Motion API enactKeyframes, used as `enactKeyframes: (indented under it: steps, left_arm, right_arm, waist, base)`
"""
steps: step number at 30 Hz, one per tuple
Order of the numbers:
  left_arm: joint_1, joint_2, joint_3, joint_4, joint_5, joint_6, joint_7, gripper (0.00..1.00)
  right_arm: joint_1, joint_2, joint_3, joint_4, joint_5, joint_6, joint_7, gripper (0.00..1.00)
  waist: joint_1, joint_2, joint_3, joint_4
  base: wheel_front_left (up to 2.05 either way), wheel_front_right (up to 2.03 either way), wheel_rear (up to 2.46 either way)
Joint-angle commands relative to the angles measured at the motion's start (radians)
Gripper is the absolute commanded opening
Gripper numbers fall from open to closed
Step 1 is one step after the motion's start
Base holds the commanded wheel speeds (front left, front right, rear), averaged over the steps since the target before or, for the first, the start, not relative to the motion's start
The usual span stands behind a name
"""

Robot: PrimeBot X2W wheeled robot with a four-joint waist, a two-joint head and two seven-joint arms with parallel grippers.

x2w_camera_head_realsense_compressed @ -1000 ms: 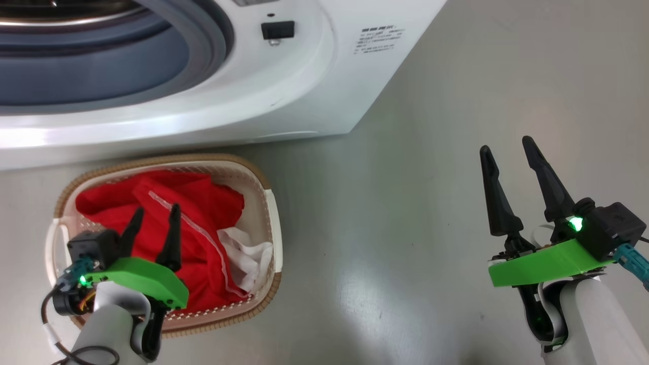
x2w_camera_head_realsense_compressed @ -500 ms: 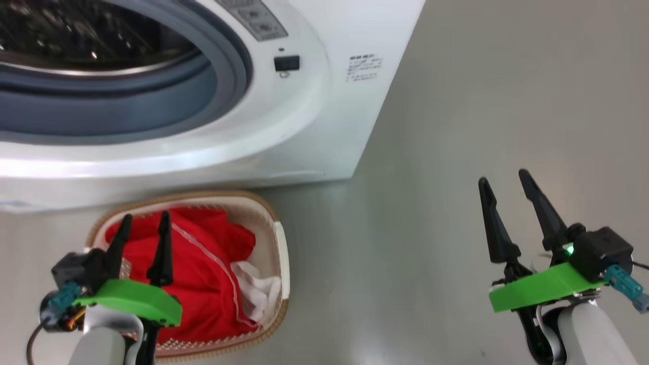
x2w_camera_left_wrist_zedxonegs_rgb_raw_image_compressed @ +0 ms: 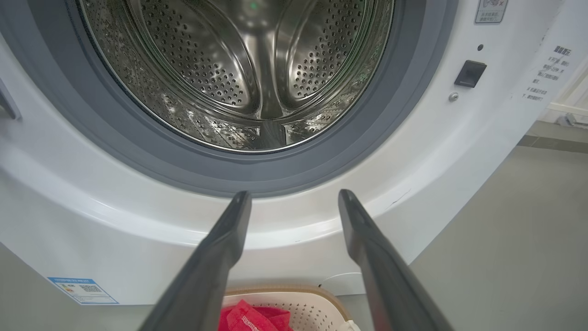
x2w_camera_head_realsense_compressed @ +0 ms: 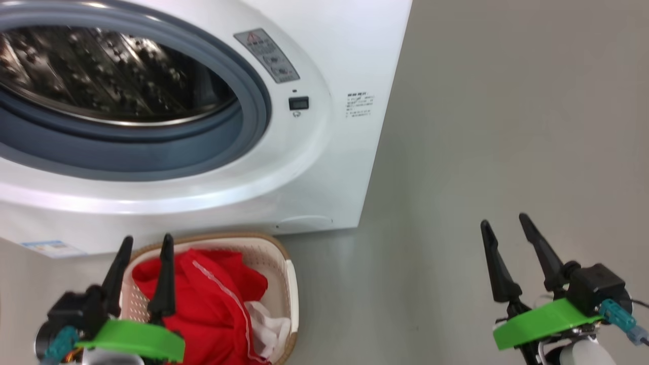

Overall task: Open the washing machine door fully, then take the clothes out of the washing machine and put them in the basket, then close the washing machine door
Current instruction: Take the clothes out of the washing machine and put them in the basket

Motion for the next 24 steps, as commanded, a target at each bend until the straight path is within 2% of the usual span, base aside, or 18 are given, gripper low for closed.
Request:
enactKeyframes:
  steps: [1,10,24]
  left_arm:
    - [0.023,0.021,0.037,-0.037,0.009,-0.006,-0.008,1.00]
    - [0.147,0.022,0.065,-0.137,0.025,-0.006,-0.008,1.00]
    - [0.271,-0.008,0.095,-0.245,0.035,-0.006,-0.008,1.00]
  right_arm:
    - [0.013,-0.002,0.017,-0.018,-0.017,0.006,-0.007,1.00]
    - [0.077,-0.005,-0.004,-0.016,-0.020,0.006,-0.007,1.00]
    - [0.165,-0.012,-0.033,-0.034,-0.013,0.006,-0.007,1.00]
  waist:
    - [0.0000,0.0000,-0.048,0.004]
    - [0.0000,0.0000,-0.118,-0.010]
    - [0.0000,0.0000,-0.141,-0.010]
  base:
    - [0.00,0.00,0.00]
    - [0.00,0.00,0.00]
    - [0.00,0.00,0.00]
